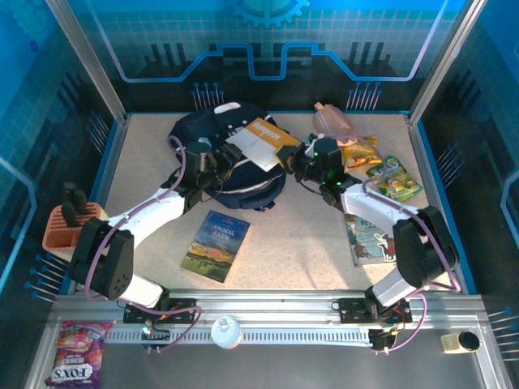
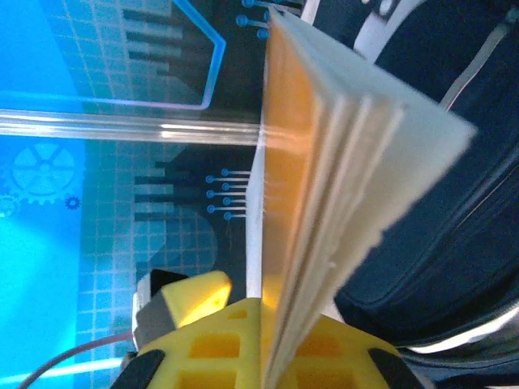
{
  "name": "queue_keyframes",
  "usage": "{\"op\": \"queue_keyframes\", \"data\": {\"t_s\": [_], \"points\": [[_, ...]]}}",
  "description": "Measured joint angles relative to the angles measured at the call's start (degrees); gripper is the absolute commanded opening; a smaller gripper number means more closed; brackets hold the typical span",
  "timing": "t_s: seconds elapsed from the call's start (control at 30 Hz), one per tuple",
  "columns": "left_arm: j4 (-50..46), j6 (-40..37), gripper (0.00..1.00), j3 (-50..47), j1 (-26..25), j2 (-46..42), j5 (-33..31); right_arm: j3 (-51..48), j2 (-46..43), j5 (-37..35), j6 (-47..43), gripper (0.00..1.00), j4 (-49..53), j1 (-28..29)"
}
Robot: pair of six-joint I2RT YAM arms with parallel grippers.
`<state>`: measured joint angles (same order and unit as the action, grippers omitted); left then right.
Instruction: Pack the student bag
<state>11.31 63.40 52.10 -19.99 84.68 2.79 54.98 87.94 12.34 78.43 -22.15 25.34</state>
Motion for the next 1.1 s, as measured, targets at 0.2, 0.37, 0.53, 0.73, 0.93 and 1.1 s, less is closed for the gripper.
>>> {"op": "queue_keyframes", "data": {"t_s": [0.2, 0.37, 0.53, 0.73, 0.93, 1.1], "points": [[-13.4, -19.5, 0.83, 5.7, 0.0, 0.4, -1.7, -2.8, -9.1, -3.3, -8.7, 0.02, 7.8, -5.8], [-21.4, -36.3, 0.87, 15.6, -1.1, 4.5, -1.9, -3.9, -14.3, -5.8, -13.9, 0.02, 13.2, -9.4], [-30.9, -52.3, 0.88, 26.5, -4.8, 12.2, -4.6, -5.3, -16.1, -7.1, -16.8, 0.02, 17.6, -11.5], [-41.6, -65.6, 0.77, 38.0, -9.5, 22.9, -10.6, -5.5, -16.1, -7.5, -18.3, 0.03, 20.7, -11.6], [-50.1, -71.2, 0.69, 45.4, -9.8, 30.2, -13.2, -5.5, -16.5, -7.6, -18.5, 0.03, 21.8, -12.0], [-55.3, -74.3, 0.67, 49.6, -10.0, 34.8, -15.7, -5.5, -16.7, -7.6, -18.5, 0.03, 21.8, -12.0]]}}
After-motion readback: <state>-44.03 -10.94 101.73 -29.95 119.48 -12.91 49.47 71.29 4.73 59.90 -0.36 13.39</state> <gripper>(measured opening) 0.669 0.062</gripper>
